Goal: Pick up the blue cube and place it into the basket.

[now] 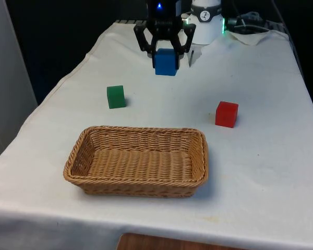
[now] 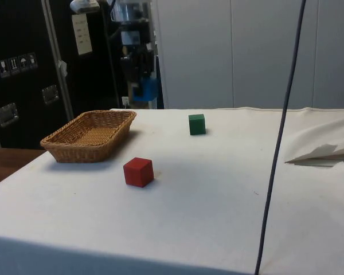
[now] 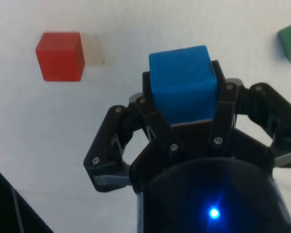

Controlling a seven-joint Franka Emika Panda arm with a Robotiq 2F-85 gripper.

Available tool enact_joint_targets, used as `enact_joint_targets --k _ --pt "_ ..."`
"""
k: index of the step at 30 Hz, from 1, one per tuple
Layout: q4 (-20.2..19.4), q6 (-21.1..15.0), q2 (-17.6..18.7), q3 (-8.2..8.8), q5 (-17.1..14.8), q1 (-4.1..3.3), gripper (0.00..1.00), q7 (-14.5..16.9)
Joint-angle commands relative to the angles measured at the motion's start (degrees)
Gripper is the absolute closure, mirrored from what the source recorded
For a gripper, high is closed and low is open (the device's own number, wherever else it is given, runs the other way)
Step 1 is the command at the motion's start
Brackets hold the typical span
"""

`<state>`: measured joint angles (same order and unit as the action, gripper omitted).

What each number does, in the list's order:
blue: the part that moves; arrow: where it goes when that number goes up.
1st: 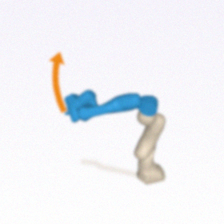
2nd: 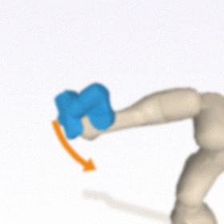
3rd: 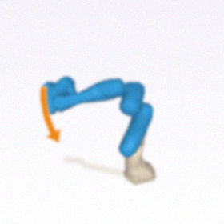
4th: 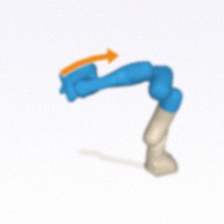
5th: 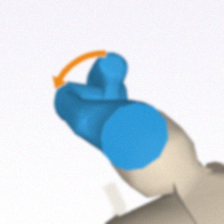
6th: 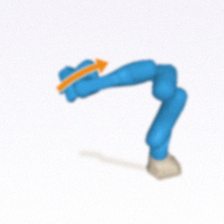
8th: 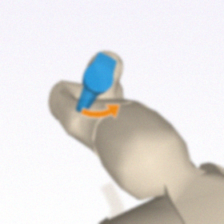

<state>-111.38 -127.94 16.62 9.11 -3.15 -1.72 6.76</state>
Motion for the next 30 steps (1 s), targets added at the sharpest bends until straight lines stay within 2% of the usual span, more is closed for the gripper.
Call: enact_joint_targets --k 1,9,10,12,17,18,19,25,26,27,30 --pt "0.8 0.3 0.5 0.00 0.0 0.00 1.00 0.0" --pt "8.0 3.3 5.0 0.00 -0.1 0.06 1.00 -0.1" --pt "6.9 2.3 4.5 0.00 0.0 0.06 1.00 0.0" --pt "10.4 4.3 6.5 0.06 -0.1 0.11 1.00 -0.1" --pt "15.5 5.8 9.7 0.17 -0.1 0.17 1.00 -0.1" --pt "14.8 4.9 9.2 0.23 -0.1 0.11 1.00 0.0" --pt "16.3 6.0 10.2 0.17 -0.1 0.17 1.00 -0.1" --pt "21.3 7.2 13.5 0.29 -0.1 0.17 1.00 -0.1" --pt "20.6 6.2 13.1 0.34 -0.1 0.11 1.00 0.0" --pt "22.9 7.5 14.6 0.34 -0.1 0.17 1.00 -0.1" --pt "25.3 8.0 16.2 0.40 -0.1 0.23 1.00 -0.1"
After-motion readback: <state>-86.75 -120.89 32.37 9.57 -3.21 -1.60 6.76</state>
